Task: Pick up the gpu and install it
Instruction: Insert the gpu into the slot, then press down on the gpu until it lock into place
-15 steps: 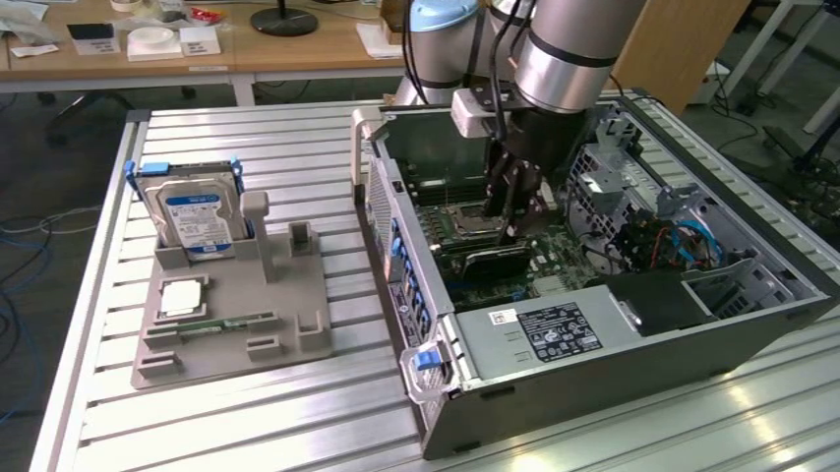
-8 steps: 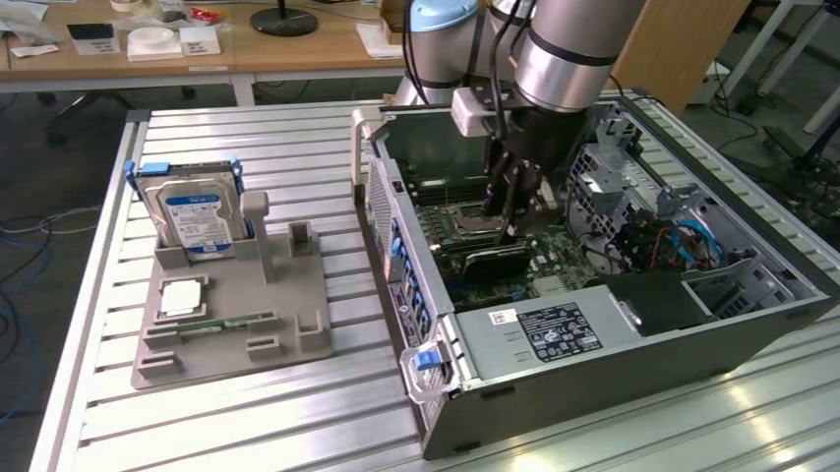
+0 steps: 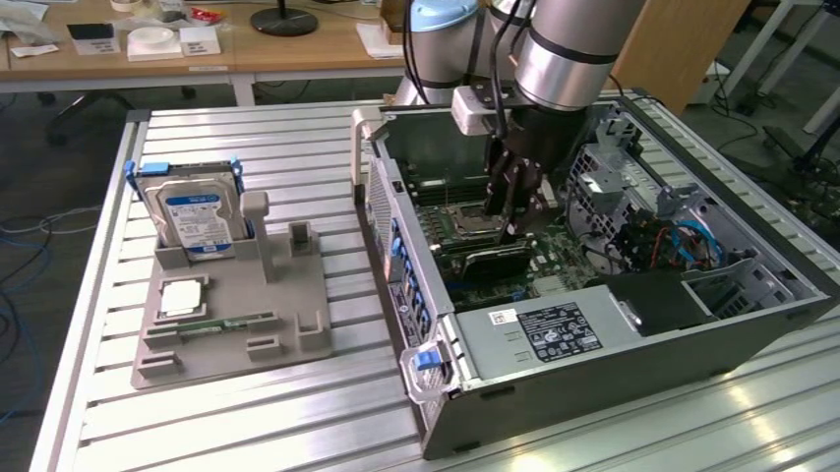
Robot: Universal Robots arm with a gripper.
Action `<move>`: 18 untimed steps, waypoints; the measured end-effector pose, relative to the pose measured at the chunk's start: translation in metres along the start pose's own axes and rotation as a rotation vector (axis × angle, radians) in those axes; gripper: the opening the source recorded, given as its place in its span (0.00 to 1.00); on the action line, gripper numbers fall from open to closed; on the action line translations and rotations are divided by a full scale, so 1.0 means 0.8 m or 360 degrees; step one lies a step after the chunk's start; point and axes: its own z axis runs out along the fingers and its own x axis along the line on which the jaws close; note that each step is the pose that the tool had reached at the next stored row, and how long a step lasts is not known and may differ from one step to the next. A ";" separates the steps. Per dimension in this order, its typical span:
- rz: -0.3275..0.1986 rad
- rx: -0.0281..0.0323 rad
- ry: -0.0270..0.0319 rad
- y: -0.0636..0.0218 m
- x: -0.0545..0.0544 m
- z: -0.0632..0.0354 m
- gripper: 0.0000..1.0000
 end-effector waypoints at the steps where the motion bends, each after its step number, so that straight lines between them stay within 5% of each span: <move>1: 0.0000 0.00000 0.00000 0.000 0.000 0.000 0.52; 18: 0.0000 0.00060 -0.00005 0.000 0.000 -0.003 0.52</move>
